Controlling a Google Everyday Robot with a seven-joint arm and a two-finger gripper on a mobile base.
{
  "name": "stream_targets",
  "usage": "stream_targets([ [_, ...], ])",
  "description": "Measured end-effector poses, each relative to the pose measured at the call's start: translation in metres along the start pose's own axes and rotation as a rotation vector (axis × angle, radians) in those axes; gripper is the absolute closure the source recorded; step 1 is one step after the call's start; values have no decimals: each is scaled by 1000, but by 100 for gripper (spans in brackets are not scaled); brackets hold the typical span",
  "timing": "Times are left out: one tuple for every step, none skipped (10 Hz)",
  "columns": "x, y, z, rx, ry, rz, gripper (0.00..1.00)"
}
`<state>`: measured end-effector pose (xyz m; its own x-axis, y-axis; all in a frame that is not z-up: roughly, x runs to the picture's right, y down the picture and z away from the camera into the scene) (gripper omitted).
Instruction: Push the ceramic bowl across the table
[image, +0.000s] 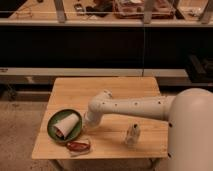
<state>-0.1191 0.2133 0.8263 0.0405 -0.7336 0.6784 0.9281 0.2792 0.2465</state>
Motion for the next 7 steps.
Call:
stream_targets([
  [2, -6, 2, -3, 4, 6, 100],
  [4, -12, 3, -3, 6, 13, 100],
  [6, -19, 5, -3, 4, 21, 100],
  [8, -25, 5, 0, 3, 25, 100],
  [8, -30, 6, 1, 1, 26, 100],
  [10, -42, 4, 7, 1, 21, 100],
  [9, -47, 3, 9, 1, 15, 100],
])
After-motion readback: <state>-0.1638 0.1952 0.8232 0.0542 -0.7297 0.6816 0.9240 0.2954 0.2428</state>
